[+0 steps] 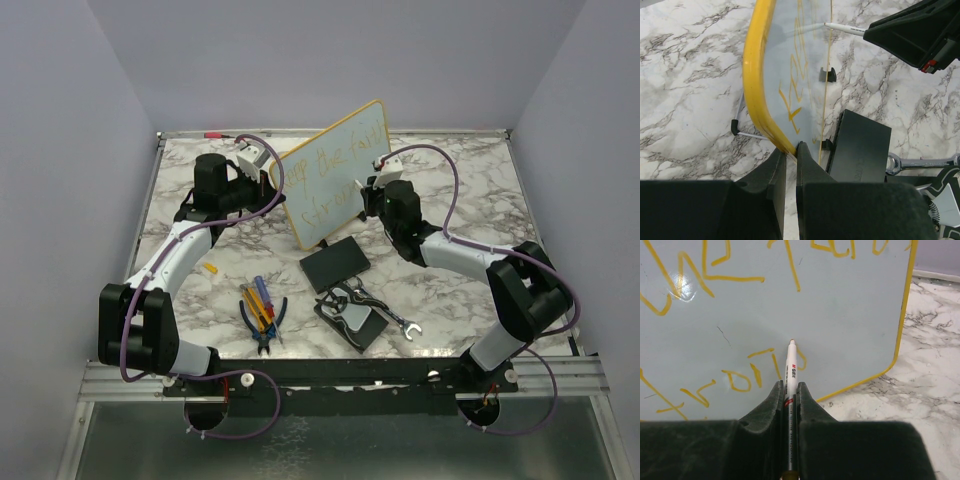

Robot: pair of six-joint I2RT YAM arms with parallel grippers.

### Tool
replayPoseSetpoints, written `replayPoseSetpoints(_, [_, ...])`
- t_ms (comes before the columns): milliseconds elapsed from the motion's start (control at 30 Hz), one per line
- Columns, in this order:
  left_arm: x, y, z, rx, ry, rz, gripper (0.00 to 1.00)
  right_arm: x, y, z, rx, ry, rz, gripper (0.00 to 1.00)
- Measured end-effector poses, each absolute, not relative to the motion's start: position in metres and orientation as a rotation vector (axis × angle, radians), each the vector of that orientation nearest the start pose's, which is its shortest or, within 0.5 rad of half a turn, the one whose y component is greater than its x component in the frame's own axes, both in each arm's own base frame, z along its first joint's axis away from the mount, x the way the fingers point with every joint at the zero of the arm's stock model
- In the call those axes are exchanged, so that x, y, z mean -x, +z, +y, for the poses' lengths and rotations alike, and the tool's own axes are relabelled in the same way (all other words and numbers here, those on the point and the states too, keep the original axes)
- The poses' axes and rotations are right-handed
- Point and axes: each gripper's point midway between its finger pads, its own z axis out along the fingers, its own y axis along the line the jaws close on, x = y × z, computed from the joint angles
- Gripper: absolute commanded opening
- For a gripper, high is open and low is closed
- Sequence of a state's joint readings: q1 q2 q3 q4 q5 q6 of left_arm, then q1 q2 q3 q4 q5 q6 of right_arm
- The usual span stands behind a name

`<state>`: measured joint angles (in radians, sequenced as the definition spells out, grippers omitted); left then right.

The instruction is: Write a sentence on the whiteboard

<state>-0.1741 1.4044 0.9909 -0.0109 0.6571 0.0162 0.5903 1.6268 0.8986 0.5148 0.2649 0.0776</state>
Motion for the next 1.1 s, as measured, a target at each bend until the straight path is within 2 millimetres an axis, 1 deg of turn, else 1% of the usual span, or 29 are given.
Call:
replayPoseSetpoints(233, [-0.377,0.205,-0.175,-0.607,-0.755,1.882,0.00,-0.429,0.164,0.235,0.255,0.241,1.769,0.01])
replayPoseSetpoints(433, [-0.377,0.205,-0.175,-0.607,-0.755,1.882,0.00,-0.423,0.146,0.230,0.247,0.230,1.809,0.01])
replayPoseSetpoints(600, [-0.377,0.205,-0.175,-0.607,-0.755,1.882,0.00,-0.420,0.135,0.227,0.240,0.225,1.833,0.01])
replayPoseSetpoints(1100, [-0.377,0.204,-0.175,-0.606,-0.756,1.884,0.00,-0.420,0.115,0.224,0.244,0.195,1.878,0.01])
